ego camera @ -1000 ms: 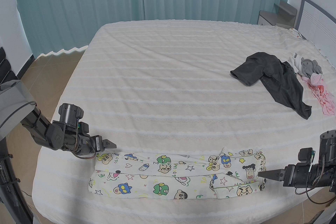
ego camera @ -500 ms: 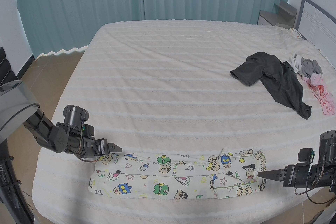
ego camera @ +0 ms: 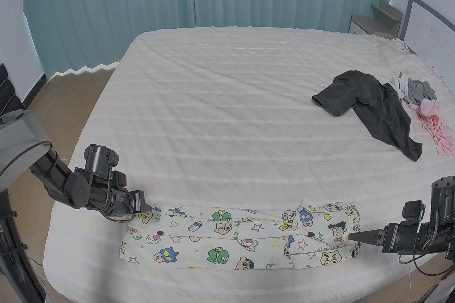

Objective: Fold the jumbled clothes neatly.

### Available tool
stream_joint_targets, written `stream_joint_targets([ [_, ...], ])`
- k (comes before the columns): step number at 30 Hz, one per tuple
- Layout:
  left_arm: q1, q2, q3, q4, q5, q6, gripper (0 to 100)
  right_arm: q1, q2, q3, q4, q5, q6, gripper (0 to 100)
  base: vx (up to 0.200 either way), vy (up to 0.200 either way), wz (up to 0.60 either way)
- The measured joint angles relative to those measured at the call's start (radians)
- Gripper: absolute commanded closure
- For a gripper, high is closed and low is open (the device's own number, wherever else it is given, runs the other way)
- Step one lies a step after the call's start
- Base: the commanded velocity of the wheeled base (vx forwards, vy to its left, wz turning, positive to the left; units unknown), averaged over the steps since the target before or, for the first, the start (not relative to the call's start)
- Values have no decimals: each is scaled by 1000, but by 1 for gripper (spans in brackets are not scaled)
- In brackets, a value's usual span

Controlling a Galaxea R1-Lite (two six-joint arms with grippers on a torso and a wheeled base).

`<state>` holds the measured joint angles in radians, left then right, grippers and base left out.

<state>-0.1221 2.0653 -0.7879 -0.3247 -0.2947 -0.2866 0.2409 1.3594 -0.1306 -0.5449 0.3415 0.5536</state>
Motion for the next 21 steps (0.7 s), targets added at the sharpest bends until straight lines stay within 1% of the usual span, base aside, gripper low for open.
stream_joint_targets([
  [14, 32, -65, 31, -13, 4, 10, 100, 2, 3, 0, 0, 0, 0, 0, 0, 0, 0],
  [18, 41, -95, 32, -57, 1, 10, 100, 2, 3, 0, 0, 0, 0, 0, 0, 0, 0],
  [21, 47, -113, 35, -121, 0, 8, 100, 2, 3, 0, 0, 0, 0, 0, 0, 0, 0],
])
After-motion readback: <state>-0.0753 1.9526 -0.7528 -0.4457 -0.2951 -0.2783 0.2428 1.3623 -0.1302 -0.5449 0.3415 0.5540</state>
